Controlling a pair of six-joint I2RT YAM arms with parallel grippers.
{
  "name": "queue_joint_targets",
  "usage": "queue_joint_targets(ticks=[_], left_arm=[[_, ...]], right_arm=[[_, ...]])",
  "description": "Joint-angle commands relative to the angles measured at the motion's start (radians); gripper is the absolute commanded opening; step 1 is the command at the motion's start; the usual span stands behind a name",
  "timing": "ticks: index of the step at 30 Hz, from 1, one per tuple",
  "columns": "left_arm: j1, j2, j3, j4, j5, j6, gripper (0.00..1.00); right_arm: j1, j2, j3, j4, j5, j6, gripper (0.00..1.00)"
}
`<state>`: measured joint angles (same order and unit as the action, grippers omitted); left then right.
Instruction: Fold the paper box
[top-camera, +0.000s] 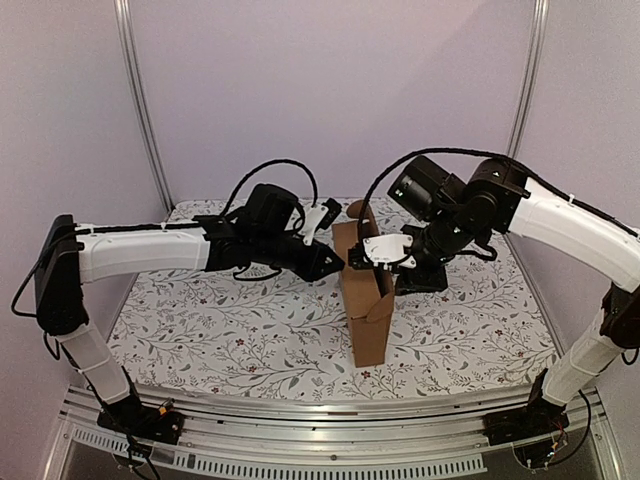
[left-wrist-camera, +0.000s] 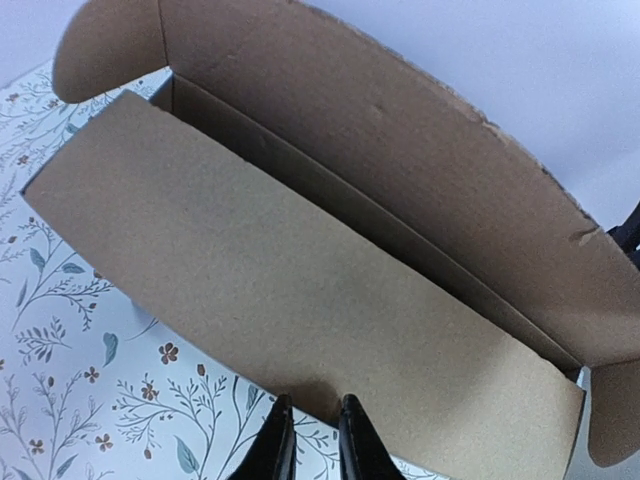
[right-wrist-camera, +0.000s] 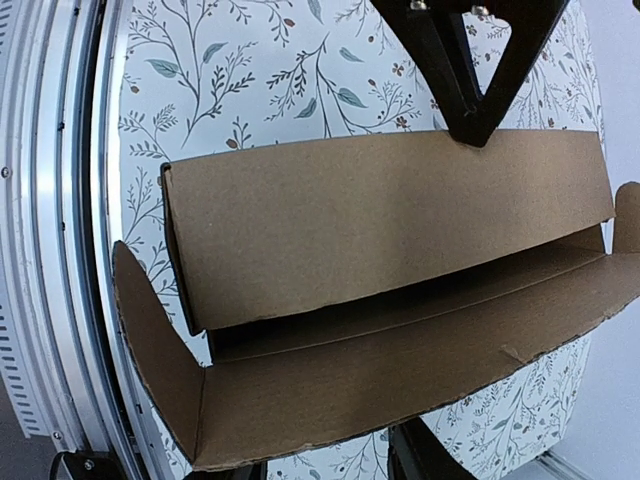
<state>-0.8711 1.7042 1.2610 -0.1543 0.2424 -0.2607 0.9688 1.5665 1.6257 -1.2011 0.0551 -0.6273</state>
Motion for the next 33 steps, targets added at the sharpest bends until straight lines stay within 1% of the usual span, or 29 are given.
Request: queue_joint_targets(ticks=[1,5,7,9,12,13,15,19,20,22,23,25,27,31,33], left_arm=[[-0.025,0.017,0.012,-0.011,0.021,-0.015,0.17],[-0.036,-0.025,-0.012,-0.008,0.040,0.039,0.20],[-0.046,-0.066,-0.059,0.023,0.042,0.069,0.22],[-0.062,-0.123,-0.131,0.109,0.045,0.089,0.26],[-0.101,-0.226,-0.269,0.309,0.009,0.116,0.34],[-0.111,-0.244,-0.300,0.350,-0.001,0.125,0.37],[-0.129,-0.257,-0.317,0.355,-0.023,0.144,0.40],[-0.154,-0.237,-0.262,0.272,-0.160,0.143,0.43],[-0.152,-0.222,-0.238,0.238,-0.238,0.116,0.46],[-0.133,-0.175,-0.179,0.164,-0.379,0.045,0.48],[-0.115,-0.146,-0.145,0.114,-0.404,0.007,0.48],[-0.080,-0.091,-0.103,0.075,-0.431,-0.068,0.48],[-0.053,-0.044,-0.070,0.070,-0.441,-0.110,0.47],[-0.023,0.053,0.022,0.045,-0.404,-0.120,0.47],[-0.023,0.091,0.059,0.046,-0.358,-0.115,0.46]], right_arm=[[-0.017,-0.001,0.023,0.000,-0.089,0.032,0.42],[-0.040,-0.015,0.006,-0.004,-0.140,0.040,0.43],[-0.052,-0.019,0.001,-0.005,-0.166,0.042,0.43],[-0.070,-0.022,-0.001,-0.003,-0.197,0.049,0.43],[-0.101,-0.024,-0.007,0.001,-0.249,0.056,0.43],[-0.111,-0.028,-0.012,0.007,-0.262,0.057,0.43],[-0.123,-0.032,-0.024,0.018,-0.274,0.058,0.43],[-0.152,-0.034,-0.036,0.033,-0.276,0.051,0.43],[-0.166,-0.034,-0.036,0.037,-0.281,0.048,0.43],[-0.203,-0.035,-0.032,0.048,-0.302,0.041,0.43],[-0.226,-0.033,-0.031,0.056,-0.312,0.039,0.43],[-0.253,-0.027,-0.027,0.070,-0.315,0.031,0.43],[-0.272,-0.013,-0.026,0.086,-0.305,0.017,0.43],[-0.290,0.039,-0.006,0.116,-0.302,-0.003,0.42],[-0.291,0.075,0.015,0.130,-0.317,-0.010,0.42]])
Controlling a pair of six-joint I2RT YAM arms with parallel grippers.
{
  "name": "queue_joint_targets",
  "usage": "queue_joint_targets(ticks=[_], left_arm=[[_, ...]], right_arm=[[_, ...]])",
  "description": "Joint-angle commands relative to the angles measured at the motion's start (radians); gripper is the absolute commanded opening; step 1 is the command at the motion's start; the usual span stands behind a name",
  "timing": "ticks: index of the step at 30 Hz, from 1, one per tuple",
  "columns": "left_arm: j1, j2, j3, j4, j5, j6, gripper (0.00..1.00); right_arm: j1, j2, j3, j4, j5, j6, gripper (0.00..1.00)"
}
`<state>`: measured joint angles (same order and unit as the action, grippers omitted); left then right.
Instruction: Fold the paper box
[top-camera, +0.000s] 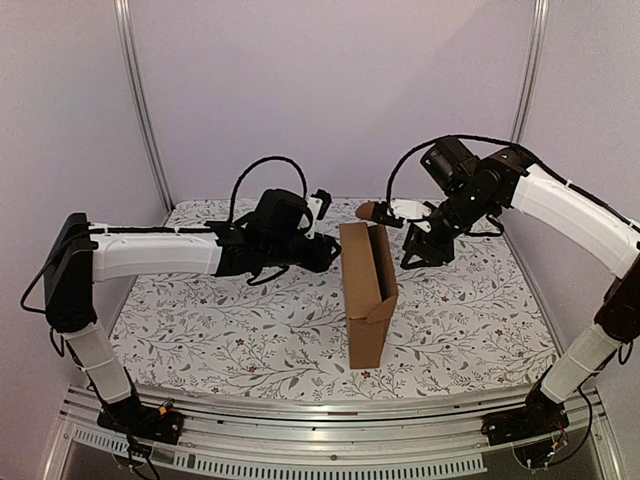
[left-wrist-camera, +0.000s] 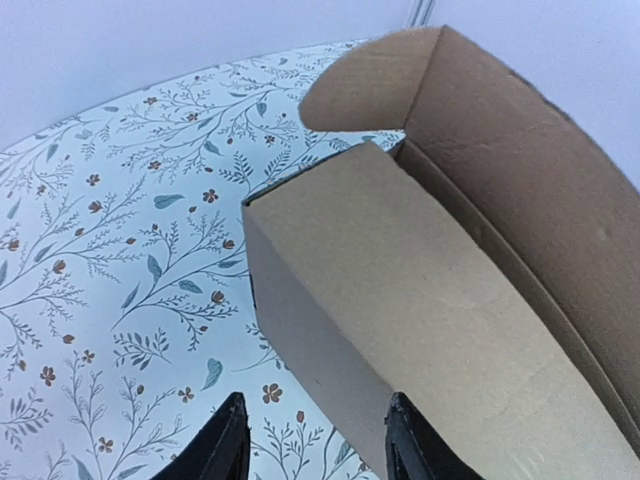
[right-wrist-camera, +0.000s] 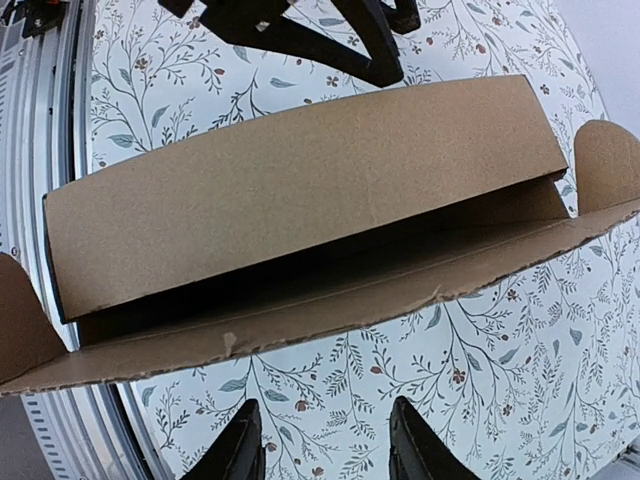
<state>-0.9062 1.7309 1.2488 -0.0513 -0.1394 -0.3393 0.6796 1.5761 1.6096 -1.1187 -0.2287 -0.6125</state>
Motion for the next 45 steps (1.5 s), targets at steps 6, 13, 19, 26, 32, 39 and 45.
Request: queue_joint_targets(ticks=[6,13,19,26,32,39,45], left_arm=[[-0.005,0.114,0.113,-0.030,0.118,-0.054,0.45],[-0.023,0.115,0.092,0.000,0.160,-0.062,0.44],[-0.043,0.143,0.111,0.065,0.280,-0.069,0.42],[-0.069,0.138,0.105,0.076,0.300,-0.094,0.41],[-0.102,0.107,0.061,0.105,0.306,-0.145,0.41],[-0.145,0.110,0.035,0.143,0.279,-0.173,0.41],[-0.149,0.100,0.008,0.142,0.214,-0.152,0.42]], right_arm=[[0.000,0.190,0.132,0.039,-0.132,0.003,0.41],[-0.002,0.191,0.124,0.051,-0.112,0.019,0.41],[-0.006,0.183,0.101,0.104,-0.074,0.037,0.41],[-0.052,0.156,0.059,0.104,-0.059,0.018,0.41],[-0.135,0.090,0.007,0.110,-0.092,-0.023,0.44],[-0.169,0.112,0.018,0.133,-0.099,0.008,0.45],[-0.169,0.134,0.036,0.123,-0.118,0.036,0.45]])
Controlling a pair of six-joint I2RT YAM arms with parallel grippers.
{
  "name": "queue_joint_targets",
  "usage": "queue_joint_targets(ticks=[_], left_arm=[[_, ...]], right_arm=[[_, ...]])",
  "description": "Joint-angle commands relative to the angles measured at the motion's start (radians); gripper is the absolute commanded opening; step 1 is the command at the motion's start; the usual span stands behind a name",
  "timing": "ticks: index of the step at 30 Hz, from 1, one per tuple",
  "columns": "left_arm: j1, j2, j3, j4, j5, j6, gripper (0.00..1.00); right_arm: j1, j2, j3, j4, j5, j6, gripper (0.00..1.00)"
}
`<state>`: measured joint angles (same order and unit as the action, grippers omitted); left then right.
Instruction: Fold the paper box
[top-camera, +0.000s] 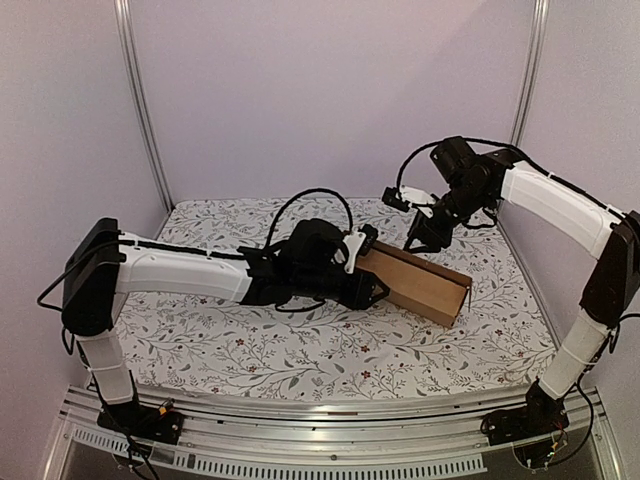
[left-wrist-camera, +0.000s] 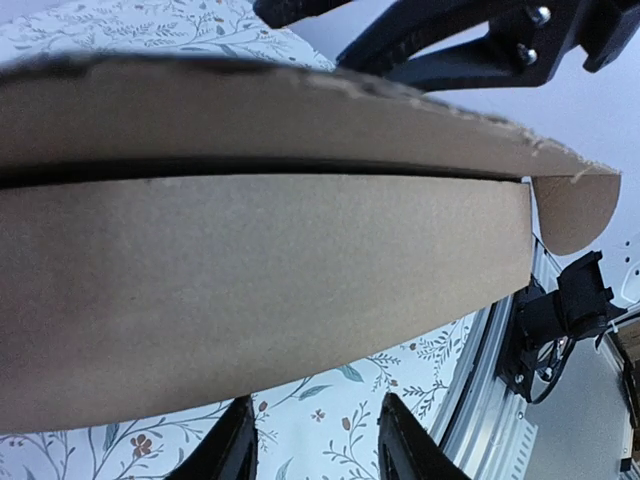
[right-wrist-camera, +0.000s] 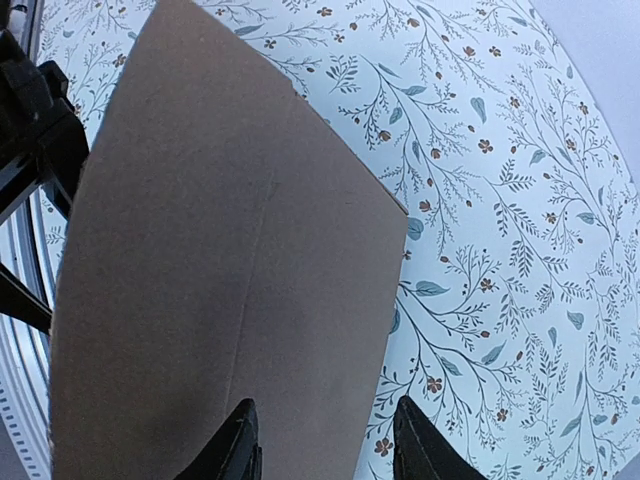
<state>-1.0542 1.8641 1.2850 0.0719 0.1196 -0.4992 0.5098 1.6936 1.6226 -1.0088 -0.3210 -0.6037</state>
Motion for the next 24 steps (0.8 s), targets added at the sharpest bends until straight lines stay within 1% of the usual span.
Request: queue_joint_targets(ticks=[1,5,12,15,19,24], left_arm=[[-0.001,-0.035,-0.031,0.019,-0.058,0.016,0.42],[0.000,-0.038,-0.018,0.029,-0.102,0.065,0.43],[0.003,0.014,0.059,0.028,-0.100,0.108,0.43],[0.003,0.027,0.090,0.034,-0.109,0.121,0.44],[0.016,0.054,0.139,0.028,-0.113,0.149,0.45],[0.037,0.098,0.196,-0.015,-0.067,0.160,0.45]], right_arm=[[0.001,0.018,0.022,0.009,-0.024,0.029,0.45],[-0.001,0.019,0.013,0.001,-0.016,0.025,0.45],[-0.011,0.043,0.021,-0.009,-0.020,0.019,0.45],[-0.044,0.073,0.058,-0.023,-0.023,0.034,0.45],[-0.101,0.132,0.113,-0.078,-0.068,0.084,0.45],[-0.142,0.145,0.093,-0.089,-0.061,0.092,0.45]])
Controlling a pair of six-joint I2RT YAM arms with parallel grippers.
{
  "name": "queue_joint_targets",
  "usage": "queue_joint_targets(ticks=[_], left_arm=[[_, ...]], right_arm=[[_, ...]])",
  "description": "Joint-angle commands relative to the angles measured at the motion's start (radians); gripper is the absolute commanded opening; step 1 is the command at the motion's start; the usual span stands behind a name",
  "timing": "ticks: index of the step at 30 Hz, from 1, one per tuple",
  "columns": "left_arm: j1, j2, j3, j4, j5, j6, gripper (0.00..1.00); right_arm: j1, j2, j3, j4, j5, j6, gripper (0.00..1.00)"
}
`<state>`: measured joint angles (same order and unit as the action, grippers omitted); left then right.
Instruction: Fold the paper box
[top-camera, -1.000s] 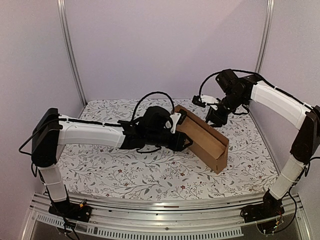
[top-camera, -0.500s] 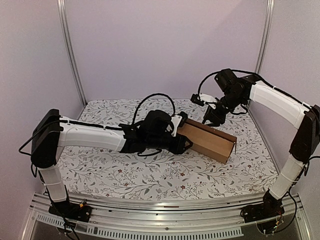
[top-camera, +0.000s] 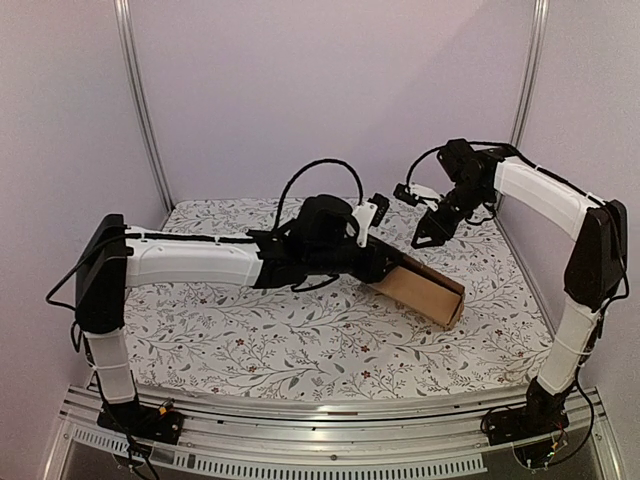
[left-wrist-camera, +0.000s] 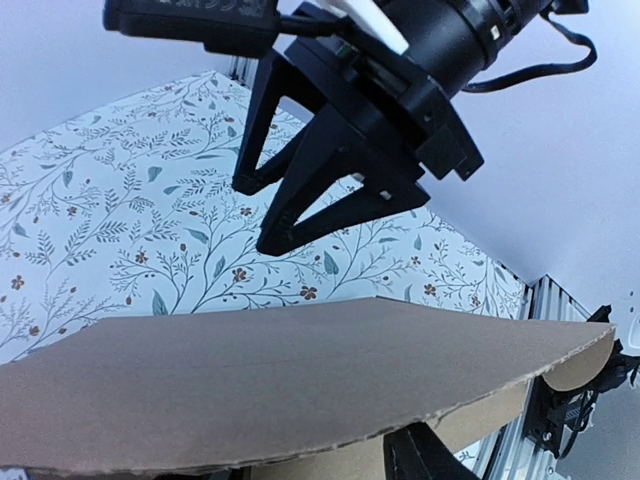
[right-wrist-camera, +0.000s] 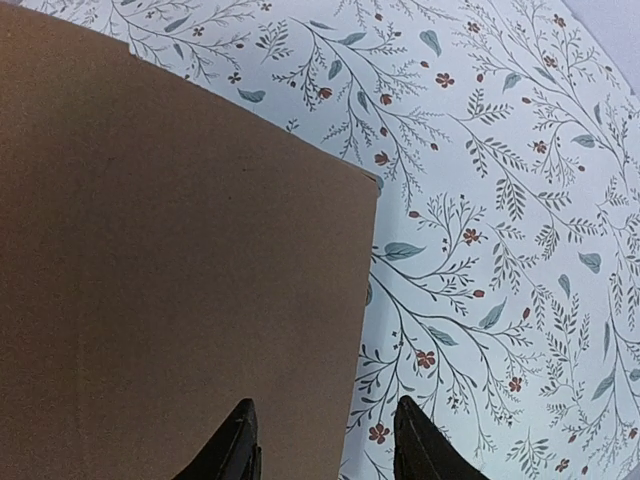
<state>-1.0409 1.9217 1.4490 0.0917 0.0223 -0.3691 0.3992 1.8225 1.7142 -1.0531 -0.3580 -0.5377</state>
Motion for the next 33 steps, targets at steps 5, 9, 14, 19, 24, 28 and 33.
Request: queue_joint_targets(ticks=[5,9,14,19,24,28,33], left_arm=[[0.019,-0.006,-0.038,-0.053,0.049,0.029,0.45],[-0.001,-0.070,-0.131,-0.079,0.079,0.012,0.45],[-0.102,-0.197,-0.381,-0.171,0.044,-0.021,0.46],[-0.213,-0.296,-0.613,-0.198,-0.015,-0.174,0.45],[-0.284,-0.383,-0.622,-0.154,-0.223,-0.185,0.47],[-0.382,-0.327,-0.594,0.106,-0.378,-0.041,0.51],[-0.500,-0.119,-0.508,0.417,-0.608,0.084,0.55]], right_arm=[[-0.064,-0.030,-0.047,-0.039,-0.062,0.004,0.45],[-0.065,-0.050,-0.073,-0.042,-0.066,-0.005,0.46],[-0.063,-0.126,-0.172,-0.016,-0.066,-0.032,0.46],[-0.061,-0.181,-0.242,-0.001,-0.075,-0.060,0.47],[-0.059,-0.186,-0.281,0.010,-0.039,-0.070,0.48],[-0.063,-0.200,-0.305,0.006,0.043,-0.074,0.54],[-0.145,-0.128,-0.255,-0.072,0.018,-0.053,0.58]])
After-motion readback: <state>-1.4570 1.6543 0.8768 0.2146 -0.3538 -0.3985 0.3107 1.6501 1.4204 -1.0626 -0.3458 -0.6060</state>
